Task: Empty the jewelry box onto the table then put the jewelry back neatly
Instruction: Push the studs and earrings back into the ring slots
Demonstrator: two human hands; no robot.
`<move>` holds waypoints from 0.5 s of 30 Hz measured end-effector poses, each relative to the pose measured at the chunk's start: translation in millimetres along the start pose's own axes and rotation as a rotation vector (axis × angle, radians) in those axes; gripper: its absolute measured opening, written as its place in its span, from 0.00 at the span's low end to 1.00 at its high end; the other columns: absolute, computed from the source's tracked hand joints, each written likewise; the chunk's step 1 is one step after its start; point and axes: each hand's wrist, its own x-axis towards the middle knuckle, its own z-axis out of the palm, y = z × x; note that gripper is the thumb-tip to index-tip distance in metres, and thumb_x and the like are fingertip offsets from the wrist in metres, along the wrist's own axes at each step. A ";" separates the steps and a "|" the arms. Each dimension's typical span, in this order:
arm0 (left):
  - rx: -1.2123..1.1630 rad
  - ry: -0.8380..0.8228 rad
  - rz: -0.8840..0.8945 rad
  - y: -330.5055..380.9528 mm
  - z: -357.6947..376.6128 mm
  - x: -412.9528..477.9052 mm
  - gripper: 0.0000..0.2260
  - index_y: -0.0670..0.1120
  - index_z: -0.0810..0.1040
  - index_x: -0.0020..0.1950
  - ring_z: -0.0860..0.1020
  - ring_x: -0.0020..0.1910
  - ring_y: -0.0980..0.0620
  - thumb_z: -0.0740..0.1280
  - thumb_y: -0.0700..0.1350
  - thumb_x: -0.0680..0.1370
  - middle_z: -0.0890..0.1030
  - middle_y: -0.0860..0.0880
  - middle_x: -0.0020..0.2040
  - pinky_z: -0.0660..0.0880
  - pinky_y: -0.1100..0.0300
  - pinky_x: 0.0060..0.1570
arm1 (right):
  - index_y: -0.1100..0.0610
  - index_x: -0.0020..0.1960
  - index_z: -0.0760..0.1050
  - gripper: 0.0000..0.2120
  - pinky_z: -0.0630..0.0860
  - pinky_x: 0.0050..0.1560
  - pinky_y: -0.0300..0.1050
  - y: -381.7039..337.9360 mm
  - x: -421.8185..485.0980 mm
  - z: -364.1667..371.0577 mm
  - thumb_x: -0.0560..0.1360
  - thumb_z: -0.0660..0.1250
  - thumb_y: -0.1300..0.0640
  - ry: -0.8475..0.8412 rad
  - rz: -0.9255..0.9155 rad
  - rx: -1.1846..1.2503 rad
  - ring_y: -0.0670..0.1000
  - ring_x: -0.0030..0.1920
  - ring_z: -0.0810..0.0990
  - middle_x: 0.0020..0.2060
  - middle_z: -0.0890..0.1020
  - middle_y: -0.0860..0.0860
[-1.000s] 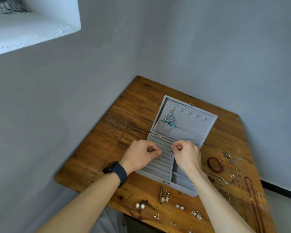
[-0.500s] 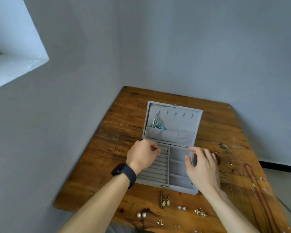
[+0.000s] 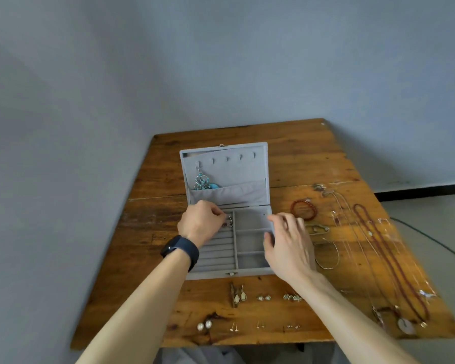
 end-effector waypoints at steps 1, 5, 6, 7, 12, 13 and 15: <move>0.008 -0.009 -0.010 0.8 -0.2 2.0 0.08 0.53 0.85 0.48 0.81 0.43 0.52 0.70 0.54 0.78 0.84 0.53 0.43 0.82 0.53 0.46 | 0.55 0.60 0.77 0.16 0.76 0.48 0.45 0.5 -0.4 0.2 0.73 0.71 0.53 0.000 -0.002 0.006 0.52 0.52 0.75 0.56 0.79 0.52; 0.015 -0.059 -0.026 2.4 -0.6 8.4 0.08 0.53 0.85 0.46 0.81 0.42 0.53 0.71 0.56 0.77 0.84 0.54 0.42 0.82 0.55 0.44 | 0.53 0.60 0.76 0.16 0.75 0.46 0.42 2.2 -1.9 2.3 0.74 0.70 0.52 -0.012 0.019 0.043 0.51 0.53 0.75 0.58 0.78 0.52; 0.017 -0.065 -0.027 2.6 -0.5 8.6 0.08 0.53 0.85 0.46 0.81 0.43 0.54 0.71 0.56 0.77 0.84 0.54 0.42 0.82 0.55 0.44 | 0.53 0.60 0.76 0.16 0.76 0.46 0.41 2.5 -2.1 2.7 0.74 0.70 0.52 -0.015 0.026 0.051 0.51 0.54 0.75 0.58 0.78 0.52; 0.019 -0.068 -0.032 2.7 -0.3 8.5 0.08 0.53 0.84 0.46 0.81 0.43 0.53 0.71 0.56 0.77 0.84 0.54 0.42 0.82 0.54 0.44 | 0.53 0.61 0.76 0.16 0.76 0.47 0.42 2.7 -2.3 3.1 0.74 0.70 0.52 -0.018 0.029 0.057 0.51 0.54 0.75 0.58 0.78 0.52; -0.023 -0.067 -0.058 2.3 2.5 7.5 0.08 0.54 0.82 0.42 0.82 0.41 0.52 0.72 0.57 0.76 0.83 0.54 0.40 0.83 0.51 0.46 | 0.54 0.60 0.76 0.15 0.77 0.48 0.44 3.7 -2.1 3.3 0.74 0.70 0.53 -0.030 0.022 0.073 0.52 0.54 0.75 0.59 0.77 0.53; -0.024 -0.060 -0.062 2.6 3.3 6.8 0.08 0.54 0.82 0.42 0.82 0.41 0.52 0.72 0.57 0.76 0.83 0.53 0.39 0.83 0.51 0.46 | 0.54 0.61 0.76 0.16 0.77 0.49 0.44 3.9 -2.3 3.0 0.74 0.70 0.54 -0.030 0.019 0.075 0.52 0.55 0.75 0.59 0.77 0.53; -0.021 -0.051 -0.071 3.8 3.8 5.5 0.09 0.54 0.82 0.41 0.82 0.41 0.50 0.72 0.57 0.76 0.84 0.53 0.39 0.83 0.50 0.46 | 0.55 0.62 0.75 0.17 0.76 0.51 0.45 3.9 -3.0 2.4 0.74 0.70 0.55 -0.024 0.010 0.083 0.52 0.55 0.75 0.59 0.77 0.53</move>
